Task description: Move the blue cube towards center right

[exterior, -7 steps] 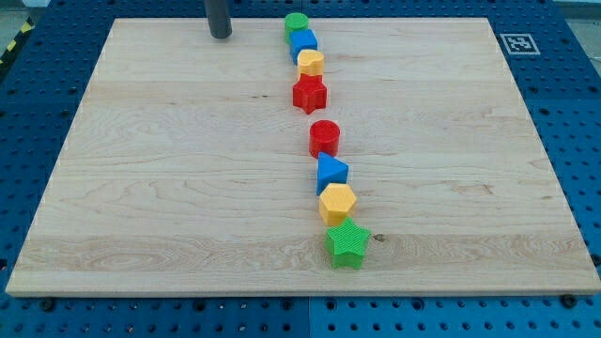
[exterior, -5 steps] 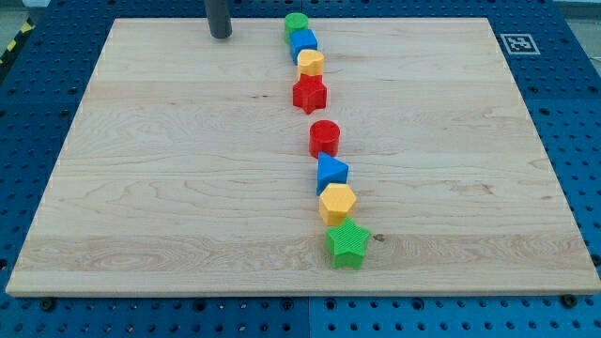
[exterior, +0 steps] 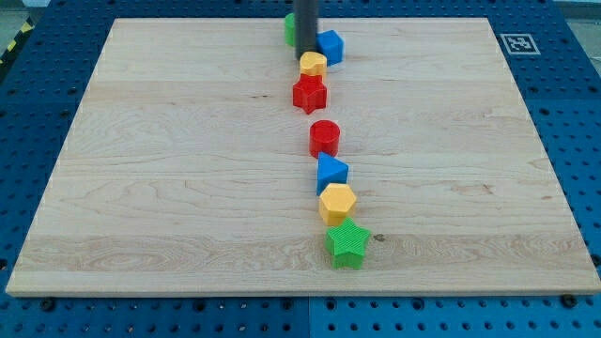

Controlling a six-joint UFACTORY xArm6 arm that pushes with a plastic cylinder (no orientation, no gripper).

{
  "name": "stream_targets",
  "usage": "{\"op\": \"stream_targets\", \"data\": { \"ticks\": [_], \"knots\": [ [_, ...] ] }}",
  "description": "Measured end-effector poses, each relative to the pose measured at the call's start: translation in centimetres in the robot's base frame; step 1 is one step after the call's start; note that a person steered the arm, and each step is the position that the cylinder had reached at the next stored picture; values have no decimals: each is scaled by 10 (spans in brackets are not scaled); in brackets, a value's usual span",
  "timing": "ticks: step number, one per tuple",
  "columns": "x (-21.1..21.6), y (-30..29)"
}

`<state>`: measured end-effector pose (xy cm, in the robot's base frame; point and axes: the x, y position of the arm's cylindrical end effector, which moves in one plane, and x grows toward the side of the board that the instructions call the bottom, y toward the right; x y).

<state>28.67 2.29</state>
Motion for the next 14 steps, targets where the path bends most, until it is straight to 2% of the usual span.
{"op": "stream_targets", "data": {
  "ticks": [2, 3, 4, 6, 8, 11, 12, 14],
  "knots": [
    [3, 22],
    [-4, -3],
    [-33, -1],
    [-35, 77],
    [21, 84],
    [106, 185],
    [119, 192],
    [88, 195]
  ]
}}
